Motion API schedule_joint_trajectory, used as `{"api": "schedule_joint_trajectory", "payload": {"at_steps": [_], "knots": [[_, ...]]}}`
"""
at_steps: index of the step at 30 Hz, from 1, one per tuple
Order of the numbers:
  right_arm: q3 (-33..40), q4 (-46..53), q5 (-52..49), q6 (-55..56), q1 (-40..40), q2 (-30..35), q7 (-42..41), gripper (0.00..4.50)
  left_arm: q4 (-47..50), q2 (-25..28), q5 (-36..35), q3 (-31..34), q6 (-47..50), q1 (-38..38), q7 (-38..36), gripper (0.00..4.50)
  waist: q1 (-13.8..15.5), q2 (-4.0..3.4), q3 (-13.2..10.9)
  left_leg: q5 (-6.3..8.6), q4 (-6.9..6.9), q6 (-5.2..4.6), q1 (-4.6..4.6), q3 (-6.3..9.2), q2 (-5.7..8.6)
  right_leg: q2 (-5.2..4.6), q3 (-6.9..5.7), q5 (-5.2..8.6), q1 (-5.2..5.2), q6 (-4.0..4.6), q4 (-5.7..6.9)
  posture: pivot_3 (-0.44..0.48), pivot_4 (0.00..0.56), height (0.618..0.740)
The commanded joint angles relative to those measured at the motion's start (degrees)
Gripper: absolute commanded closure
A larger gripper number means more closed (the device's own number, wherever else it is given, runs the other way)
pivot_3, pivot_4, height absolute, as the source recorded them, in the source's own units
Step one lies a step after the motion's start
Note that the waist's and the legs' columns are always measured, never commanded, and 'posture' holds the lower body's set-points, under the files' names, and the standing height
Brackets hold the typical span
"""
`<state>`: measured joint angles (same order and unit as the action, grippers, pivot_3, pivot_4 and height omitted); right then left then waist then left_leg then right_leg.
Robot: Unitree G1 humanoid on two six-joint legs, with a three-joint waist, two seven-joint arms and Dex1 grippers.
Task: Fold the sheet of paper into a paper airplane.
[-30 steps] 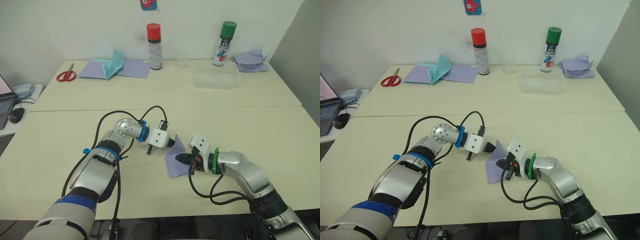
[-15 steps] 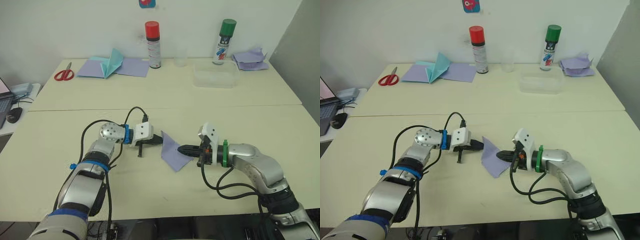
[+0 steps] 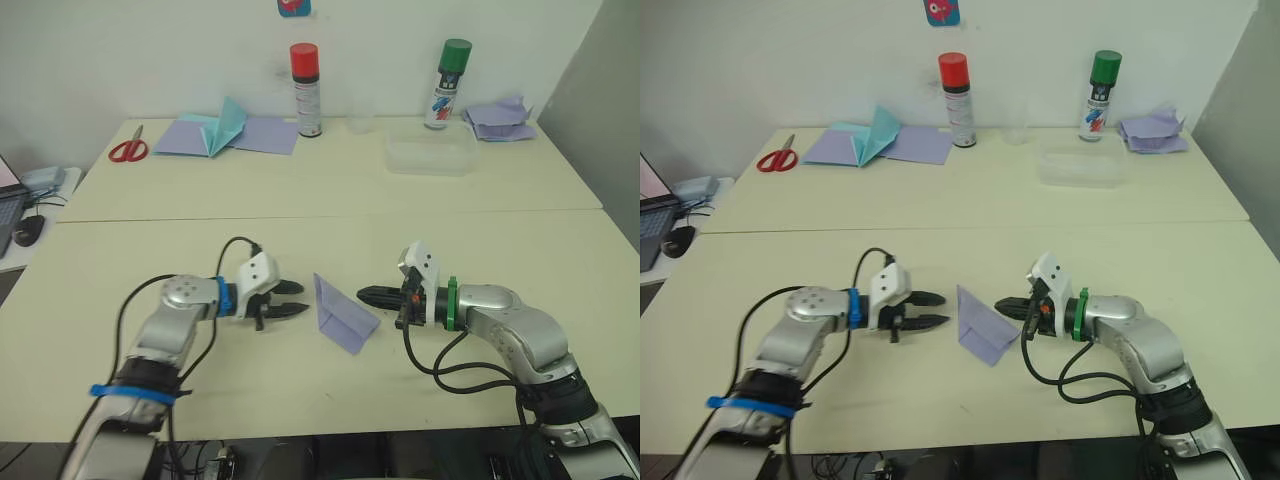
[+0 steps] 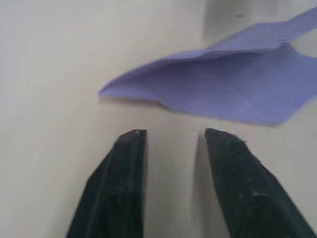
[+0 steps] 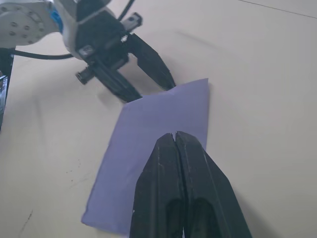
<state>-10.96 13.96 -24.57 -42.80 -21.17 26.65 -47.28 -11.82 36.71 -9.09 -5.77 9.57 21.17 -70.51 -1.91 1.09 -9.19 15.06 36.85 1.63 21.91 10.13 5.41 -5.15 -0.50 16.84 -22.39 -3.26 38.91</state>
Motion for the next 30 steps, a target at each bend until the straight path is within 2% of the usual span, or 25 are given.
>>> {"api": "schedule_joint_trajectory", "payload": {"at_steps": [1, 4, 9, 13, 18, 24, 29, 30], "knots": [[1.9, 1.5, -1.0, 1.0, -0.7, 0.7, -0.5, 4.5, 3.7, 4.7, -1.9, 3.4, 0.7, -0.9, -1.3, 1.24, 0.1, -0.09, -0.1, 0.0, 0.0, 0.01, 0.0, 0.09, 0.01, 0.0, 0.0, 0.0, 0.0, 0.0, 0.0, 0.0, 0.15, 0.74], [2.4, 2.1, -1.5, 0.8, -0.8, 1.2, -0.7, 4.5, 1.3, 4.6, -1.4, 3.8, -5.6, 3.0, -0.6, 0.29, 0.7, -0.17, -0.1, 0.01, -0.01, 0.03, 0.01, 0.28, 0.02, 0.01, -0.05, 0.0, 0.06, 0.01, -0.02, 0.0, 0.15, 0.74], [1.4, 1.7, -1.3, 1.1, -1.0, 0.5, -0.1, 4.5, -9.5, -1.9, 2.7, -0.5, -20.2, 15.0, 0.2, 0.29, 2.2, -0.16, -0.1, -0.11, 0.06, 0.23, 0.18, 0.37, 0.22, 0.06, -0.08, 0.0, 0.15, 0.01, -0.26, 0.0, 0.15, 0.74], [0.7, 1.3, -0.9, 1.1, -1.1, -0.4, 0.5, 4.5, -20.7, -4.8, 6.6, -5.9, -29.8, 21.9, -4.5, 0.29, 1.6, -0.15, -0.1, -0.23, 0.12, 0.43, 0.17, 0.15, 0.41, -0.05, 0.03, 0.0, 0.16, 0.01, -0.28, 0.0, 0.15, 0.74], [2.6, 2.5, -1.6, 0.2, -0.4, 1.0, 0.9, 4.5, -33.0, -6.7, 9.3, -9.5, -39.5, 29.2, -9.6, 0.29, 0.4, -0.1, -0.1, -0.22, 0.11, 0.43, 0.18, 0.3, 0.43, -0.08, -0.08, -0.01, 0.02, 0.02, 0.03, 0.0, 0.15, 0.74], [4.5, 5.4, -2.8, -1.3, 1.5, 2.1, 2.7, 4.5, -42.6, -9.2, 11.7, -10.4, -47.0, 33.5, -9.7, 0.29, 0.1, -0.1, -0.1, -0.22, 0.09, 0.41, 0.18, 0.37, 0.44, -0.05, -0.13, -0.01, 0.04, 0.01, 0.03, 0.0, 0.15, 0.74], [5.1, 7.6, -3.7, -2.7, 3.1, 1.4, 4.8, 4.5, -47.2, -11.3, 12.7, -10.2, -49.1, 34.8, -10.0, 0.29, 0.1, -0.08, -0.2, -0.21, 0.09, 0.4, 0.2, 0.41, 0.48, -0.04, -0.12, -0.01, 0.04, 0.01, 0.04, 0.0, 0.15, 0.74], [5.2, 7.9, -3.8, -2.9, 3.4, 1.4, 5.0, 4.5, -47.8, -11.5, 12.9, -10.1, -49.5, 35.0, -10.1, 0.46, 0.1, -0.08, -0.2, -0.21, 0.09, 0.4, 0.2, 0.44, 0.5, -0.04, -0.1, -0.01, 0.05, 0.01, 0.04, 0.0, 0.15, 0.74]]}}
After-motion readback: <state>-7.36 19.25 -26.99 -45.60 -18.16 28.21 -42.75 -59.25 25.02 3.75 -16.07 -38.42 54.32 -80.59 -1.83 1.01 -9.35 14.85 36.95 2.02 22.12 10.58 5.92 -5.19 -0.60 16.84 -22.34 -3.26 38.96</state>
